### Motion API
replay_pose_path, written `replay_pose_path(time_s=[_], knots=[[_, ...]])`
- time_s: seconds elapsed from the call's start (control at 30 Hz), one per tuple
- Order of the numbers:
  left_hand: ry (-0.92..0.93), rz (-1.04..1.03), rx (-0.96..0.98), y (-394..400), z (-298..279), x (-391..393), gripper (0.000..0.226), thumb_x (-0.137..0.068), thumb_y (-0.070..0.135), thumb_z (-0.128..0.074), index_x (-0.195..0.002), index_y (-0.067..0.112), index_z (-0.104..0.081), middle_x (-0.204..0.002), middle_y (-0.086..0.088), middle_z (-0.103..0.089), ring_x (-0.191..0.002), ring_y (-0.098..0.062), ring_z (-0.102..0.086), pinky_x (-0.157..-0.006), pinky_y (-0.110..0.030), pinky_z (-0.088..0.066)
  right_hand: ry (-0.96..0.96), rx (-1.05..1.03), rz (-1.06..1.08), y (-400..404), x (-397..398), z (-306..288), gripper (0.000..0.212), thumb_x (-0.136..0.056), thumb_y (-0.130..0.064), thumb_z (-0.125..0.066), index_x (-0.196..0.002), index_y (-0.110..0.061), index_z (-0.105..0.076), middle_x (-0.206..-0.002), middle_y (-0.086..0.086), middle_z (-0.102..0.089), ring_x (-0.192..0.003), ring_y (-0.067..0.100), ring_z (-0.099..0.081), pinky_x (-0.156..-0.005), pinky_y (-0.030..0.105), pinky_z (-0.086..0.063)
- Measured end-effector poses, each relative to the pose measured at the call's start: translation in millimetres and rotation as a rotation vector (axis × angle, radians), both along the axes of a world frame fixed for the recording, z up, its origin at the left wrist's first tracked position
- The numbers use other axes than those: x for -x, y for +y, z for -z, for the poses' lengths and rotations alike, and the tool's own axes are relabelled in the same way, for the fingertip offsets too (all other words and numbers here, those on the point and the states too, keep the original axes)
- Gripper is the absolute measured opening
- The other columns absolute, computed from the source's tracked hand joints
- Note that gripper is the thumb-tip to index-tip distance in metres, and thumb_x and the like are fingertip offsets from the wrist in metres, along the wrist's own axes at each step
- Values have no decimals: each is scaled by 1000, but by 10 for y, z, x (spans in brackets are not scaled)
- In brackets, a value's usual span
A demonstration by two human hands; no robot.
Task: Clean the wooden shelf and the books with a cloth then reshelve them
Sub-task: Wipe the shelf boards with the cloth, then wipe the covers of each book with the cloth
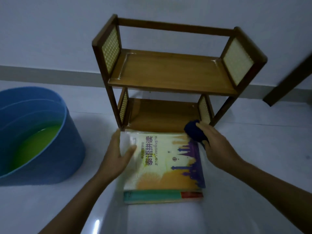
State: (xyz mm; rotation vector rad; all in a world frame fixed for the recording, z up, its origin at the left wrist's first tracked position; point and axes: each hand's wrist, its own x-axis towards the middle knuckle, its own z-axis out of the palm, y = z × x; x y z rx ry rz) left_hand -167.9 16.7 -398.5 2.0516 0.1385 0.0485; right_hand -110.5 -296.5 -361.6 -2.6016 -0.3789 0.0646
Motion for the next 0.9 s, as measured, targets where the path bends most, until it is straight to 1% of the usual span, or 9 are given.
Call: replay_pose_path(time_s=[0.07,0.13,0.23,0.33,0.5,0.57,0.67,0.8,0.9], knots=[[110,255,-52,-10,132,232,82,-78,58,-68,-143,33,-25,-152,6,-34,-137,-19,-40,-102,-47,-45,73,14,19,100,254,258,60,-92,9,-45,-147,-11,-32,-154,11,-30,-141,26,-31,-110,23,-22],[264,454,-295,-23,312,442,123,-69,74,-64,-151,20,9,-162,-2,4,-148,-23,-2,-117,-51,-17,121,55,31,281,653,526,60,-91,0,-51,-147,-15,-34,-153,7,-32,-134,30,-39,-108,28,-34],[265,477,-502,0,460,669,129,-69,79,-56,-135,25,41,-150,5,35,-142,-14,26,-121,-45,2,63,178,-186,628,1268,689,65,-74,-19,-69,-136,-23,-50,-148,1,-44,-110,32,-54,-90,42,-52],[235,440,-447,28,437,689,128,-65,79,-60,-136,34,37,-151,8,32,-146,-15,14,-121,-42,-9,-6,187,-423,742,1146,636,67,-81,-11,-54,-141,-32,-36,-155,-8,-29,-124,30,-41,-97,48,-43],[101,433,-430,128,262,343,134,-57,84,-63,-147,29,19,-160,4,9,-147,-16,-5,-120,-44,-18,-9,224,16,601,28,544,73,-92,-19,-50,-151,-36,-10,-162,-8,-6,-139,34,-25,-109,52,-30],[122,452,-456,140,255,310,136,-57,78,-68,-146,30,22,-157,5,19,-145,-12,10,-120,-40,-4,13,223,52,664,82,582,66,-94,-29,-45,-151,-36,-12,-162,-6,-6,-138,37,-24,-109,54,-29],[178,492,-421,139,397,355,142,-56,77,-69,-138,33,38,-148,12,39,-141,-10,29,-117,-39,10,-113,181,-136,942,708,684,64,-83,-30,-54,-145,-31,-36,-155,0,-34,-123,35,-39,-98,50,-42],[184,486,-404,171,509,353,143,-57,71,-73,-131,39,44,-146,16,38,-141,-9,29,-117,-39,9,-139,130,-515,1161,1039,814,72,-80,-18,-67,-142,-35,-34,-153,-5,-34,-126,33,-38,-102,50,-40],[208,466,-343,185,462,355,144,-56,67,-77,-141,34,34,-145,22,35,-140,-5,27,-116,-35,7,-173,205,-397,1159,460,774,65,-86,-19,-63,-143,-35,-35,-154,-4,-33,-130,34,-35,-102,53,-37]])
